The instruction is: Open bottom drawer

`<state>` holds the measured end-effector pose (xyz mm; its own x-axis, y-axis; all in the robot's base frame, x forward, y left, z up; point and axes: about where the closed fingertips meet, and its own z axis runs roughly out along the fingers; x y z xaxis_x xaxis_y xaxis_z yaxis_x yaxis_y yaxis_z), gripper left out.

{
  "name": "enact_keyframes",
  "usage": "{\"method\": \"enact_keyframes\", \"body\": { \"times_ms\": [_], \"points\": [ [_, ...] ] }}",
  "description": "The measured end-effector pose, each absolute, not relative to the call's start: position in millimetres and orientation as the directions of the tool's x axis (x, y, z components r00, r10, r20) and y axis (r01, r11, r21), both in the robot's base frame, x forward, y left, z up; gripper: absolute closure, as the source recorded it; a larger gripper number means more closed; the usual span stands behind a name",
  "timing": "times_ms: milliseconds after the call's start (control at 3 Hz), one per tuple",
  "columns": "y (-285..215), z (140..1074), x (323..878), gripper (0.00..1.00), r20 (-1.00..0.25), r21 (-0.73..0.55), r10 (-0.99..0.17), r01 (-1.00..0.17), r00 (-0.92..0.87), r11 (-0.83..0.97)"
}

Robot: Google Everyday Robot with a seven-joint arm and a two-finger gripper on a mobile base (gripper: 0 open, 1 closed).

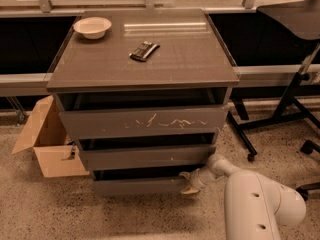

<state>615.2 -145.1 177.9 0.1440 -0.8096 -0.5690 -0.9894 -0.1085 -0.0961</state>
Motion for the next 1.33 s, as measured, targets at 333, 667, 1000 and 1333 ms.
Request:
{"method": "enact_keyframes", "body": {
  "times_ms": [333, 667, 1000, 1333],
  "points": [
    [-145.1, 186.6, 616.7, 0.94, -0.569, -0.096, -0.810, -0.989, 0.144, -0.108],
    [-145.1, 192.5, 616.7, 1.00, -0.569, -0.096, -0.810, -0.989, 0.144, -0.108],
    [-145.1, 192.7, 616.7, 0.84, -0.569, -0.096, -0.810, -0.989, 0.144, -0.109],
    [-145.0, 192.7, 616.7, 0.61, -0.569, -0.096, -0.810, -0.989, 0.144, -0.109]
  ]
}}
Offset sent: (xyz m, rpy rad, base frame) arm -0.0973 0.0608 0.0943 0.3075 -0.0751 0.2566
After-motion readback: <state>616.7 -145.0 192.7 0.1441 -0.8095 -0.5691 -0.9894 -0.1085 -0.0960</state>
